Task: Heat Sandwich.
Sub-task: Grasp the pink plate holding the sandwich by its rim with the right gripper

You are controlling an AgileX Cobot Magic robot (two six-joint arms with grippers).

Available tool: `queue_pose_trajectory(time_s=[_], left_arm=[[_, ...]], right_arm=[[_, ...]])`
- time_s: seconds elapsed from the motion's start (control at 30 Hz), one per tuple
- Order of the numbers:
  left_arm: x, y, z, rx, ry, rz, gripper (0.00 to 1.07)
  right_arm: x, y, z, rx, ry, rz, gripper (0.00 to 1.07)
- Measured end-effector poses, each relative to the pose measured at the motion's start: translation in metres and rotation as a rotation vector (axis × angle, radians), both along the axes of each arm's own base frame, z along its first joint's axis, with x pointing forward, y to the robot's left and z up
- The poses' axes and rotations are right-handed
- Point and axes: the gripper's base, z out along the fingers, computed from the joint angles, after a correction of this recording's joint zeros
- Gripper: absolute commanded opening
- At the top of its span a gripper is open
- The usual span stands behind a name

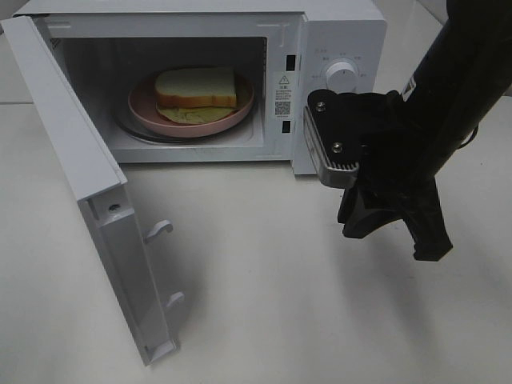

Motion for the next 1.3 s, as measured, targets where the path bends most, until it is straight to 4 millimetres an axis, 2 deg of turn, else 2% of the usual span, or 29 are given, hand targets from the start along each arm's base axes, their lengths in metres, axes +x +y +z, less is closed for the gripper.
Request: queue_pose_trajectory(time_s=[0.1,0.13,0.17,0.23,0.27,0.3,0.43,0.83,0.97,1.17,1.3], left_arm=[[0.0,0.0,0.0,0.0,0.0,0.0,1.04],[0.0,0.0,0.0,0.0,0.0,0.0,1.04],[0.0,0.0,0.0,0.0,0.0,0.0,1.04],[0.0,0.0,0.0,0.0,0.0,0.0,1.04],[0.0,0.0,0.0,0.0,0.0,0.0,1.04],[0.0,0.0,0.0,0.0,0.0,0.0,1.04],[0.0,0.0,0.0,0.0,0.0,0.0,1.04],[0.0,0.0,0.0,0.0,0.0,0.0,1.04],[0.0,0.0,0.0,0.0,0.0,0.0,1.04],[0.0,0.0,0.0,0.0,0.0,0.0,1.04],[0.0,0.0,0.0,0.0,0.0,0.0,1.04]], right_arm=[[0.001,-0.001,0.0,-0.014,-0.022,0.025,0.4],[0.001,-0.001,0.0,-0.014,-0.022,0.025,0.4],[0.002,-0.001,0.0,-0.018,-0.03,0.028,0.51],[0.003,-0.002,0.0,-0.023,-0.046,0.031,0.63],[0.005,-0.002,0.0,-0.023,-0.058,0.026,0.76],[0.005,-0.002,0.0,-0.023,-0.058,0.026,0.76],[0.006,-0.001,0.0,-0.011,-0.065,-0.025,0.98],[0.01,-0.002,0.0,-0.065,-0.141,0.008,0.96],[0.012,0.004,0.005,-0.095,-0.196,0.05,0.95],[0.02,0.018,0.023,-0.092,-0.307,0.102,0.95],[0.024,0.026,0.025,-0.095,-0.33,0.126,0.94]])
